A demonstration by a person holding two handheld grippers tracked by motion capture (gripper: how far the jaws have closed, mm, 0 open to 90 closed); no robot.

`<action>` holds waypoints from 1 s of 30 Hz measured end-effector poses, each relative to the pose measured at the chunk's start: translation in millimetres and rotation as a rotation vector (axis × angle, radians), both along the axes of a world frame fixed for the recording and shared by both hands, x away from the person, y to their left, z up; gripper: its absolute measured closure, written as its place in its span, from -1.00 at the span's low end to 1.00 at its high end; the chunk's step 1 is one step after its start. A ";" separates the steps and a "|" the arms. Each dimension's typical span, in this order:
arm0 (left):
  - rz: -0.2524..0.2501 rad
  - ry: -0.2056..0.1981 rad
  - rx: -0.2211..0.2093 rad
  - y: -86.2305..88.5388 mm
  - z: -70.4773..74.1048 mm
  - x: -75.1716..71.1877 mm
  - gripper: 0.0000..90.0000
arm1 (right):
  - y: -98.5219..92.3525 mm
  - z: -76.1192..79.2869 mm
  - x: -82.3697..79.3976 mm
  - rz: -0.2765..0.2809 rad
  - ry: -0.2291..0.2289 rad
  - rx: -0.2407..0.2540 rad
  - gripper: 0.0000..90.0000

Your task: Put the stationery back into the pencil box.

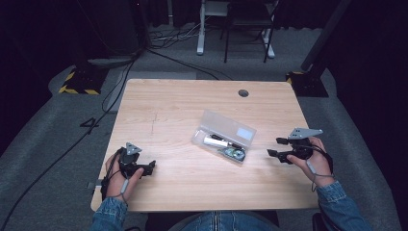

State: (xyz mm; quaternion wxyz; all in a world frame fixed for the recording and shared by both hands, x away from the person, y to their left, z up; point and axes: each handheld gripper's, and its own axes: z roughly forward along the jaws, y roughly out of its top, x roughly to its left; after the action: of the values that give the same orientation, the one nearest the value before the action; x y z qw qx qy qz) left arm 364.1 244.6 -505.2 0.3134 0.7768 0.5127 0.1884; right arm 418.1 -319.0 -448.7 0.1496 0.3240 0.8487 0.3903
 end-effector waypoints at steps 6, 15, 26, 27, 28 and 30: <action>0.000 0.002 0.000 -0.1 0.0 0.2 -0.85 | -6.8 -13.2 -1.9 -0.043 0.005 -0.005 -0.33; -0.003 0.002 0.002 0.1 0.1 0.3 -0.85 | -13.4 -33.8 0.4 -0.087 0.008 -0.023 -0.35; 0.002 0.002 0.000 -0.8 -0.2 0.9 -0.87 | -14.0 -46.3 2.9 -0.084 0.022 -0.039 -0.39; 0.003 0.004 0.003 -1.0 0.0 1.0 -0.87 | -14.0 -47.2 2.9 -0.085 0.026 -0.041 -0.40; 0.003 0.006 0.003 -1.1 0.0 1.2 -0.88 | -14.1 -48.9 3.3 -0.078 0.029 -0.048 -0.41; -0.001 0.007 0.007 -1.1 0.0 1.7 -0.89 | -14.1 -51.2 3.7 -0.074 0.031 -0.045 -0.50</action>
State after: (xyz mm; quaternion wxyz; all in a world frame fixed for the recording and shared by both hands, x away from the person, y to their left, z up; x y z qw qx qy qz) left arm 365.8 243.5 -505.2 0.3091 0.7787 0.5128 0.1874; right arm 421.8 -333.1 -499.9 0.1578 0.3576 0.8471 0.3601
